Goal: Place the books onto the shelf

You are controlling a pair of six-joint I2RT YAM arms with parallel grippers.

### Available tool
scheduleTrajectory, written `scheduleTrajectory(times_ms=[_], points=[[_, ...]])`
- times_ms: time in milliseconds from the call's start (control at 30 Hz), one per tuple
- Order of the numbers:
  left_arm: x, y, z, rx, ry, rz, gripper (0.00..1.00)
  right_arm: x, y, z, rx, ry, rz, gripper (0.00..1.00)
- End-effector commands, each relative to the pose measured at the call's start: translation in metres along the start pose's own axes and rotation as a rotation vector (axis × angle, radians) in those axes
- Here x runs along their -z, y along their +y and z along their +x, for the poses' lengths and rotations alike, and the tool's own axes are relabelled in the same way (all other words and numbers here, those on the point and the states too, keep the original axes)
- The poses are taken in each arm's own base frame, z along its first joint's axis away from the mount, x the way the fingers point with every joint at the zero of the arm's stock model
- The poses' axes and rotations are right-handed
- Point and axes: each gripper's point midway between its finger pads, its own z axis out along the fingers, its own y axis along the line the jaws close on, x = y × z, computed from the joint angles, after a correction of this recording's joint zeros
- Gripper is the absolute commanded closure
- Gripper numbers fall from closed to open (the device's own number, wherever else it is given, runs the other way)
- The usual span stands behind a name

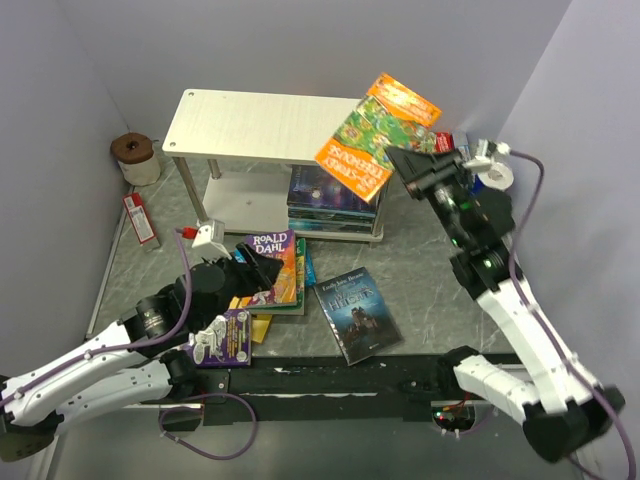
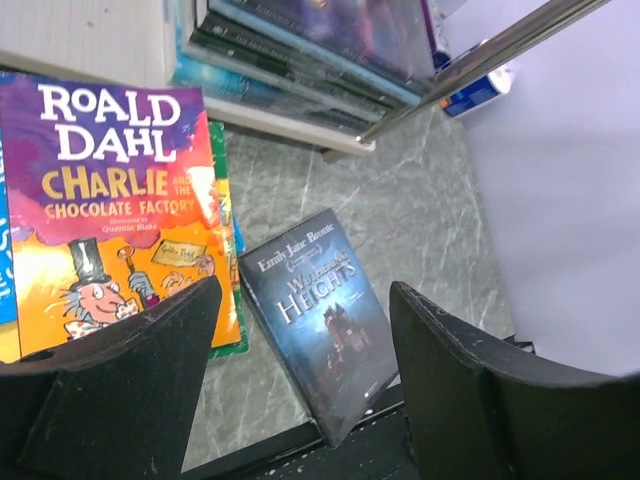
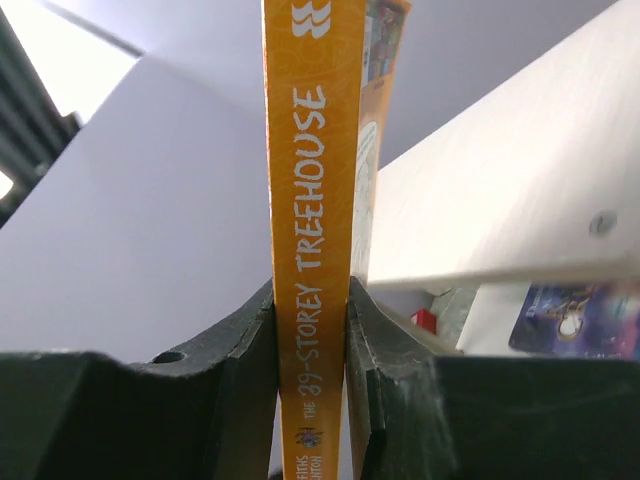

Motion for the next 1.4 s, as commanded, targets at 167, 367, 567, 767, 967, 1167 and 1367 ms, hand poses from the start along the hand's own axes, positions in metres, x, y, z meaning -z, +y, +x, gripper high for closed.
scheduleTrajectory(times_ms=[167,367,567,767,967,1167,1367], points=[[0.022,-0.076,-0.076,0.075,-0.215,0.261,0.04,-0.035,0.062,-0.018,-0.108,-0.105,-0.16,1.0],[0.036,-0.117,-0.114,0.108,-0.366,0.441,0.04,-0.039,0.057,0.011,-0.225,-0.031,-0.188,1.0],[0.048,-0.146,-0.137,0.19,-0.433,0.574,0.04,-0.038,0.061,0.03,-0.303,0.024,-0.207,1.0],[0.042,-0.166,-0.134,0.213,-0.383,0.696,0.04,-0.036,0.065,0.041,-0.319,0.074,-0.216,1.0],[0.022,-0.168,-0.134,0.242,-0.291,0.75,0.04,-0.029,0.074,0.051,-0.314,0.115,-0.232,1.0],[0.015,-0.163,-0.128,0.298,-0.264,0.78,0.04,-0.026,0.073,0.056,-0.309,0.128,-0.23,1.0],[0.013,-0.166,-0.135,0.298,-0.294,0.798,0.07,-0.025,0.074,0.073,-0.306,0.173,-0.237,1.0]])
